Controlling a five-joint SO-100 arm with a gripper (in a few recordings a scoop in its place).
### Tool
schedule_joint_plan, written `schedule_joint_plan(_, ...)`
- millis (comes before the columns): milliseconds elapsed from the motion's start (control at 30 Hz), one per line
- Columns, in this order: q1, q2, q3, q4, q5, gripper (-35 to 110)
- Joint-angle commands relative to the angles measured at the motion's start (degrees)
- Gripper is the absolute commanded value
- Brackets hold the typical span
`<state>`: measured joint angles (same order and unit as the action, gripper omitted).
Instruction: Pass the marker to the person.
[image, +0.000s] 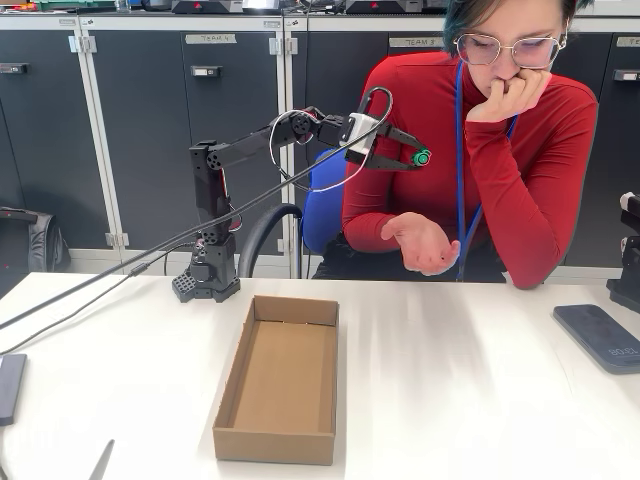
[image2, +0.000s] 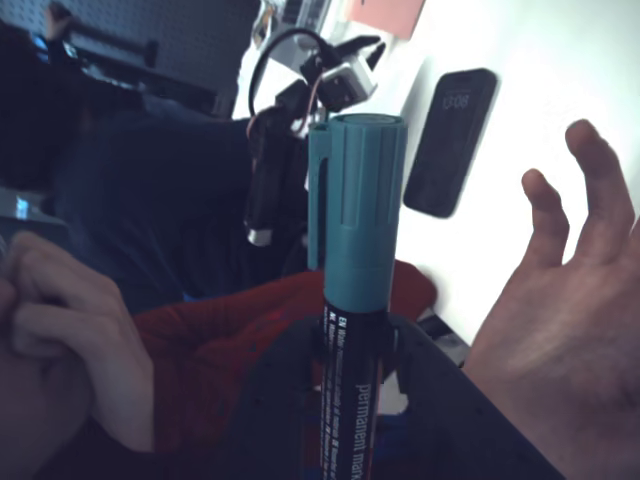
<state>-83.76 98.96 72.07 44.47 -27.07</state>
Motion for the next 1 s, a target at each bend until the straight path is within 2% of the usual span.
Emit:
schedule_joint_plan(0,-3.78,3.6,-2.37,0.09,-4.66,-5)
schedule_joint_plan(333,-3.96,2.99,-3.43,-6.86,-10.99,-5)
schedule_joint_plan(767,-2.99,2.99,-3.78,-4.04,-13.27,-4)
schedule_joint_plan(867,-2.9,3.08,-3.6,-4.13,-12.92,0)
schedule_joint_plan(967,-2.72,3.25,-3.6,-4.75,-11.69,12)
